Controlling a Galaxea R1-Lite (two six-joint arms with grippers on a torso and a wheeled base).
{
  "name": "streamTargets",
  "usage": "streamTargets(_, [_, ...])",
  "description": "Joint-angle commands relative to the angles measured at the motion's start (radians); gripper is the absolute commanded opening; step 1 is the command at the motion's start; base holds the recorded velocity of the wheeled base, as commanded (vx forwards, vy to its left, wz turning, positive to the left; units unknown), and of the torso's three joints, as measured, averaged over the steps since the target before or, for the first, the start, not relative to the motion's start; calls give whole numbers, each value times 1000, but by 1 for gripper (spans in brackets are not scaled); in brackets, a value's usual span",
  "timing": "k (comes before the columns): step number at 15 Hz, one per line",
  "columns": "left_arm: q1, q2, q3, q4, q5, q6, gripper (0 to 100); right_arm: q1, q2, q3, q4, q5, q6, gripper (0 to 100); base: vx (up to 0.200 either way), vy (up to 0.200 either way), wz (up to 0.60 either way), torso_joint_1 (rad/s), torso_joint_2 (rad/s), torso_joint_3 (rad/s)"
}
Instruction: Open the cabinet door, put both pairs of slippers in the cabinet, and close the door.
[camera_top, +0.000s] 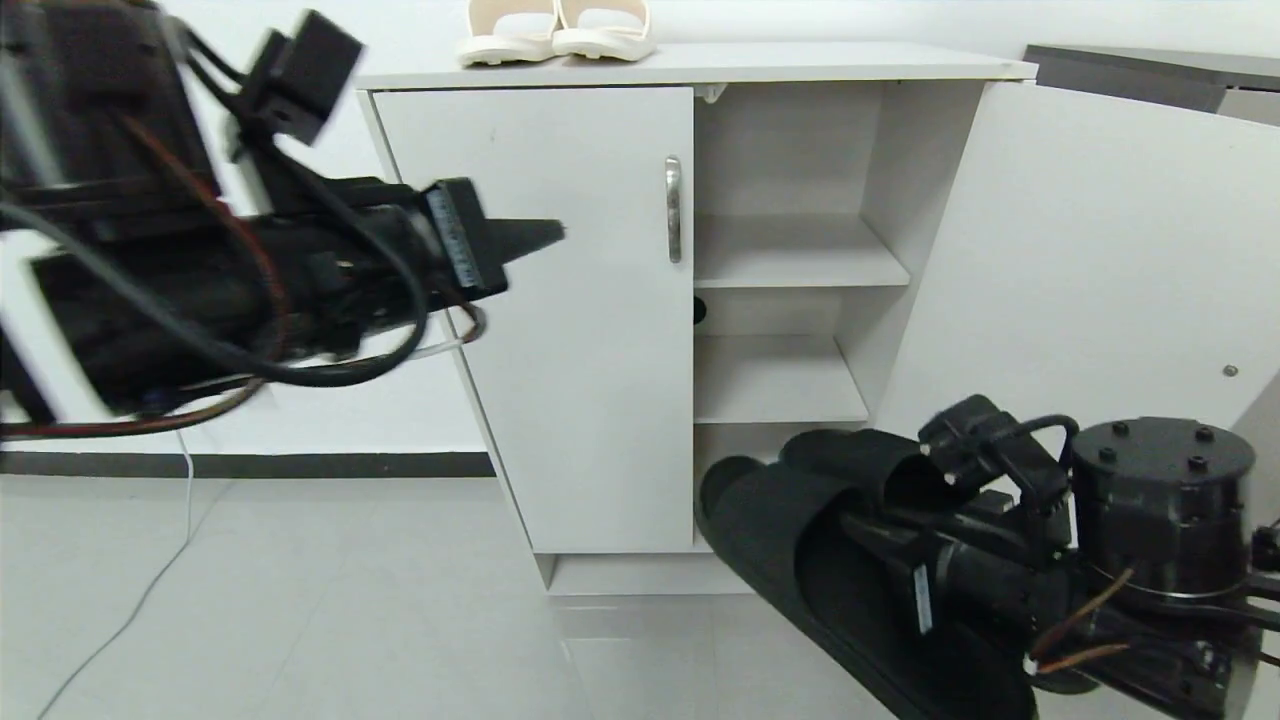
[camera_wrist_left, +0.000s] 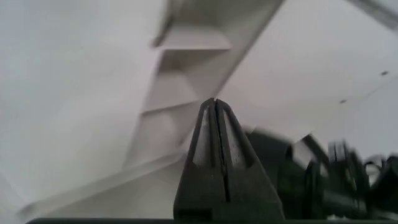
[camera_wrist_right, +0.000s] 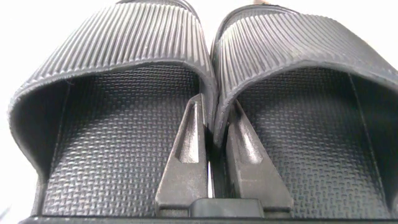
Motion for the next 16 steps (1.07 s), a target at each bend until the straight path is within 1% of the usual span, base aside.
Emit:
streamTargets(1, [45, -467, 105, 355, 197, 108, 0, 3, 131, -123, -2, -134, 59, 0, 0, 0, 0, 0, 0, 0])
streamTargets(2, [45, -559, 134, 407, 258, 111, 0, 1, 157, -153, -1, -175, 85, 0, 0, 0, 0, 0, 0, 0])
streamTargets(3, [45, -631, 170, 435, 313, 111, 0, 1, 178, -178, -1, -205, 99, 0, 0, 0, 0, 0, 0, 0])
streamTargets(4, [53, -729, 229, 450, 424, 114, 0, 1, 211, -207, -1, -263, 108, 0, 0, 0, 0, 0, 0, 0])
streamTargets(5, [116, -804, 274, 452, 482, 121, 0, 1, 238, -232, -1, -320, 109, 0, 0, 0, 0, 0, 0, 0])
streamTargets(6, [209, -876, 308, 453, 484, 129, 0, 1, 264, -262, -2, -376, 108, 0, 0, 0, 0, 0, 0, 0])
streamTargets(7, [269, -915, 332, 458, 490, 143, 0, 3, 283, -284, -1, -410, 109, 0, 0, 0, 0, 0, 0, 0])
streamTargets(8, [361, -974, 372, 470, 497, 174, 0, 4, 300, -290, -2, -432, 109, 0, 0, 0, 0, 0, 0, 0])
streamTargets(9, [430, -1013, 412, 481, 497, 192, 0, 4, 304, -290, -2, -433, 109, 0, 0, 0, 0, 0, 0, 0])
streamTargets(10, [509, -1068, 489, 488, 493, 210, 0, 4, 306, -288, -2, -433, 112, 0, 0, 0, 0, 0, 0, 0])
streamTargets(11, [538, -1112, 570, 487, 487, 230, 0, 4, 306, -285, -2, -432, 114, 0, 0, 0, 0, 0, 0, 0])
streamTargets(12, [536, -1149, 627, 482, 476, 246, 0, 4, 304, -284, -2, -433, 114, 0, 0, 0, 0, 0, 0, 0])
streamTargets(13, [536, -1209, 716, 482, 428, 249, 0, 4, 301, -278, -2, -433, 114, 0, 0, 0, 0, 0, 0, 0])
streamTargets(14, [536, -1254, 783, 482, 413, 250, 0, 4, 301, -276, -4, -433, 115, 0, 0, 0, 0, 0, 0, 0])
streamTargets(16, [553, -1344, 872, 482, 436, 253, 0, 4, 304, -276, -2, -433, 115, 0, 0, 0, 0, 0, 0, 0])
